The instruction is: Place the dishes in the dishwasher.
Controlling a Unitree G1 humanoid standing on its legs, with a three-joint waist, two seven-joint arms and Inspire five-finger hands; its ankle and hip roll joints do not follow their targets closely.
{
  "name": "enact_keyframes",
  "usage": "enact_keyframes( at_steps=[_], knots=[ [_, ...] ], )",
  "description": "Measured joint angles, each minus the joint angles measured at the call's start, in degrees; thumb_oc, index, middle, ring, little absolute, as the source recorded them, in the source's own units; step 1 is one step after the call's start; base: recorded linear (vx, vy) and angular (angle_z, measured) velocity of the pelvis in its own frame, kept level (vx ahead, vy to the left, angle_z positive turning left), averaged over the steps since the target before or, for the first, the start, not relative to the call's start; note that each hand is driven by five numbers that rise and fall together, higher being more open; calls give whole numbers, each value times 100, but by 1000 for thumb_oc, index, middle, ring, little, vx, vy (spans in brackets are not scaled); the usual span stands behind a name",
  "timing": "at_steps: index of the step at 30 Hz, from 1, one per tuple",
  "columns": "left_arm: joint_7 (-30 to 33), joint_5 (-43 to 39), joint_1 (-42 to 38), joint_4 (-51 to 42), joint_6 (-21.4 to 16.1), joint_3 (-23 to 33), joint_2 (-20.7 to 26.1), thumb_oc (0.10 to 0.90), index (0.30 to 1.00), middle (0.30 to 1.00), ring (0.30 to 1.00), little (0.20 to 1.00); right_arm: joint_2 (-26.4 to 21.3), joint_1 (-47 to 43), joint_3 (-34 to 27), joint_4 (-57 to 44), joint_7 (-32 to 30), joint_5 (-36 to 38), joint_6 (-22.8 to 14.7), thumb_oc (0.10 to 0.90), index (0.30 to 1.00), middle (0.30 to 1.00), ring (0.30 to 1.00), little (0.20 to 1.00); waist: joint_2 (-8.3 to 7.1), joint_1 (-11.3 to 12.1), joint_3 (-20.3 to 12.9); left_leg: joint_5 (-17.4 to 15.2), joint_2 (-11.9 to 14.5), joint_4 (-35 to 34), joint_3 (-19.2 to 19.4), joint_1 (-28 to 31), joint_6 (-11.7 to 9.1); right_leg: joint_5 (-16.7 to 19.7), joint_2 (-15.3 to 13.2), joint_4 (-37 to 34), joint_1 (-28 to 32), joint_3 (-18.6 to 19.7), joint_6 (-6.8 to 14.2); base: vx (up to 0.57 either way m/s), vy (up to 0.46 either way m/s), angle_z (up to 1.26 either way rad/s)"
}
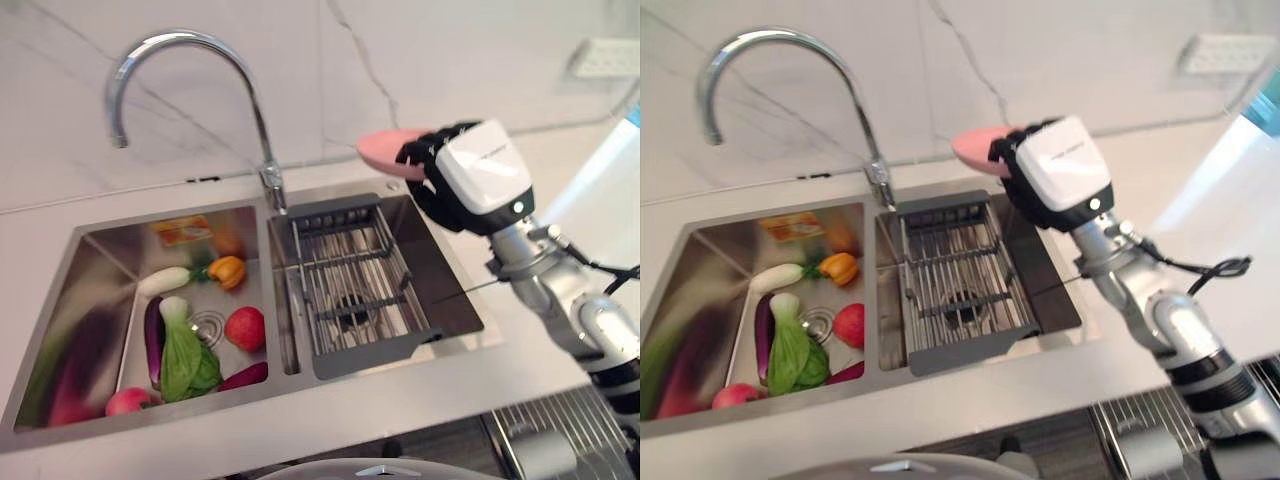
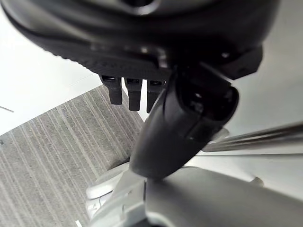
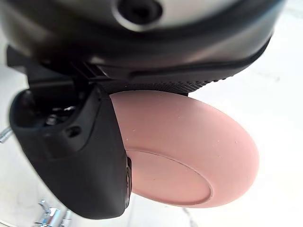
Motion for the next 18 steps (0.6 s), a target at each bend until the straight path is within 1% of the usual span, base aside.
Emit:
enact_keyframes(
  at_steps=[1,2,3,4,5,6,7,8,9,10,11,12,13,14,15,16,17,18],
  knots=[
    [17,1,78,16,-128,0,58,800,900,900,900,900,-119,-185,1,-83,3,-26,45,400,300,300,300,300,-97,-29,94,-1,-79,-82,386,-11,2,205,-53,71,-311,62,46,-251,61,-71],
    [13,-4,81,26,-145,17,75,800,900,900,900,900,-116,-224,0,-101,2,-25,49,400,300,300,300,300,-127,-36,130,-2,-91,-93,425,-12,4,256,-60,64,-354,53,49,-331,81,-149],
    [-1,23,80,-18,-179,-24,159,800,900,900,900,900,-63,-447,2,-152,1,-62,53,400,300,300,300,300,-249,30,277,-42,-149,-77,927,-97,68,828,-5,-162,-641,59,68,-322,61,-173],
    [-19,30,60,-38,-182,-14,215,800,900,900,900,900,51,-605,15,-219,0,-74,53,400,300,300,300,300,-376,150,373,-50,-95,75,1316,-333,173,1495,38,-563,-872,-89,399,-237,22,-208],
    [-38,63,-68,82,-145,127,201,800,900,900,900,900,72,-676,-2,-237,-5,-78,51,400,300,300,300,300,-383,135,604,-51,-83,63,1472,-337,273,1182,-90,-453,-943,-648,642,-234,-9,-132],
    [-75,66,-132,130,-60,256,164,800,900,900,900,900,69,-578,27,-198,32,-79,51,400,300,300,300,300,-303,45,649,6,-47,48,1526,-344,342,817,-204,-128,-855,-1026,274,-241,-39,-75],
    [-116,64,-132,119,-65,299,158,800,900,900,900,900,30,-577,87,-187,71,-80,48,400,300,300,300,300,-218,111,653,59,1,-28,1682,-333,370,574,-298,350,-858,-1213,170,-214,-40,-62],
    [-144,64,-159,101,-79,384,156,800,900,900,900,900,-35,-577,97,-220,72,-81,30,400,300,300,300,300,-170,229,665,102,71,-75,1898,-329,403,303,-410,938,-869,-1331,145,-200,-54,-96],
    [-154,64,-220,88,-88,458,180,800,900,900,900,900,-125,-576,97,-264,72,-85,3,400,300,300,300,300,-147,346,672,148,166,-53,2041,-362,374,-74,-542,1519,-801,-1415,234,-172,-72,-92],
    [-156,64,-265,77,-64,469,217,800,900,900,900,900,-168,-576,96,-298,84,-106,-3,400,300,300,300,300,-150,419,669,193,245,-22,2151,-417,357,-292,-648,1780,-664,-1424,311,-166,-116,-72],
    [-161,64,-281,67,-52,466,234,800,900,900,900,900,-187,-576,96,-329,93,-148,-4,400,300,300,300,300,-156,471,665,219,294,11,2207,-454,325,-417,-736,1876,-527,-1412,389,-146,-134,-74],
    [-213,64,-309,51,-52,449,253,800,900,900,900,900,-286,-520,90,-455,108,-252,-26,400,300,300,300,300,-212,610,636,259,427,182,2399,-561,265,-650,-1016,1995,-49,-1294,648,-143,-166,-79],
    [-237,64,-299,32,-51,425,313,800,900,900,900,900,-283,-471,90,-529,114,-251,-40,400,300,300,300,300,-291,708,581,227,424,302,2458,-638,205,-610,-1095,1769,220,-1258,702,-156,-215,-83],
    [-259,66,-262,6,-51,428,392,800,900,900,900,900,-247,-452,90,-564,128,-251,-71,400,300,300,300,300,-464,731,479,256,409,348,2454,-737,159,-296,-1076,1127,520,-1191,689,-97,-261,-54],
    [-254,68,-280,18,-32,427,461,800,900,900,900,900,-263,-460,88,-559,127,-250,-85,400,300,300,300,300,-528,745,459,394,476,360,2463,-752,27,-426,-964,648,722,-1324,548,-68,-276,-65],
    [-258,59,-261,21,-36,435,468,800,900,900,900,900,-254,-451,89,-483,129,-250,-101,400,300,300,300,300,-532,864,450,409,606,507,2448,-766,0,-488,-808,308,799,-1403,445,-11,-269,-75],
    [-257,45,-234,15,-42,472,435,800,900,900,900,900,-257,-398,72,-434,139,-250,-99,400,300,300,300,300,-540,912,406,397,715,686,2382,-846,5,-507,-691,87,841,-1392,414,-50,-303,-91],
    [-255,25,-190,5,-39,470,426,800,900,900,900,900,-278,-234,-62,-436,167,-251,-98,400,300,300,300,300,-504,891,276,399,842,796,2179,-960,-2,-574,-546,-118,815,-1351,348,-33,-288,-80]
  ],
)
